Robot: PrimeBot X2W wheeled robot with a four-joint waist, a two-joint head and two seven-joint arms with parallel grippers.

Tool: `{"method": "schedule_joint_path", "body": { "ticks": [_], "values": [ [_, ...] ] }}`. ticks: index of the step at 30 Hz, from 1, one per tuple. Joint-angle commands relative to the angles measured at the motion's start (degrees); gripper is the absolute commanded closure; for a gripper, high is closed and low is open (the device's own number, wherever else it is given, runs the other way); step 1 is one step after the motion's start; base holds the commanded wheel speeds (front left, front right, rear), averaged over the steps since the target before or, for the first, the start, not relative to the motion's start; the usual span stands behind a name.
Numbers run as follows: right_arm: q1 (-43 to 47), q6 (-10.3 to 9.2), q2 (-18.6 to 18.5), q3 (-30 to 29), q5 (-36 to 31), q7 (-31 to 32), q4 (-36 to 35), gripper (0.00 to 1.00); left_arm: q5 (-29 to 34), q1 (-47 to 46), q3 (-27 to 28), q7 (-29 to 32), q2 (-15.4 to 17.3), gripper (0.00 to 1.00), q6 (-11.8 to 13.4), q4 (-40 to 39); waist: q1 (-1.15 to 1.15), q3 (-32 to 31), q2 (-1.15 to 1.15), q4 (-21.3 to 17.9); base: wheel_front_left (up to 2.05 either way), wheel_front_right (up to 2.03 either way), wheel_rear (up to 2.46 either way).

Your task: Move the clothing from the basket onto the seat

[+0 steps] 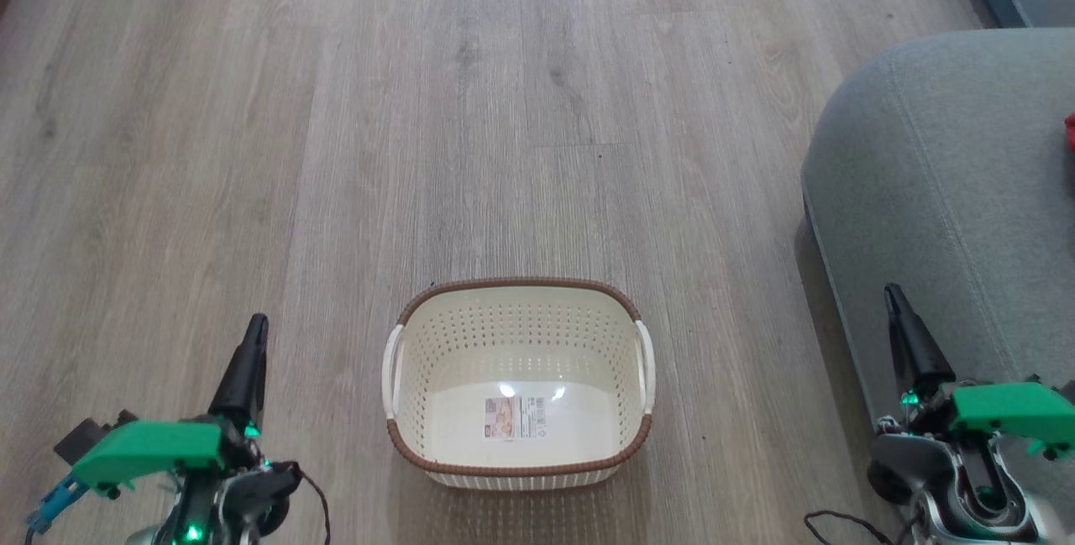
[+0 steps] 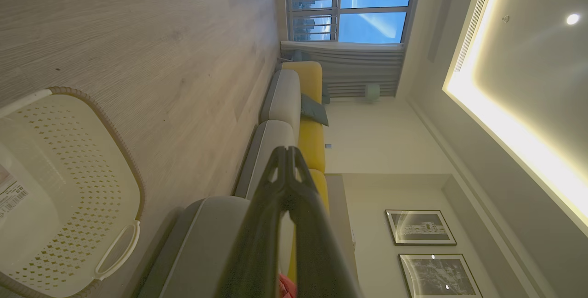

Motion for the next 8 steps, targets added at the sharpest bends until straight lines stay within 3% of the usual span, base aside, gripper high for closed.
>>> {"method": "schedule_joint_path", "body": {
  "ticks": [1, 8],
  "values": [
    [-1.3, 0.0, -0.2, 1.0, 0.34, 0.25, -2.27, 1.0, -0.35, -1.85, 1.96, 0.43, 0.8, 1.0, -0.52, -2.06, 0.0, 0.0, 0.0, 0.0, 0.0, 0.0, 0.0],
    [-1.3, 0.0, -0.2, 1.0, 0.34, 0.25, -2.27, 1.0, -0.35, -1.85, 1.96, 0.43, 0.8, 1.0, -0.52, -2.06, 0.0, 0.0, 0.0, 0.0, 0.0, 0.0, 0.0]
  ]
}}
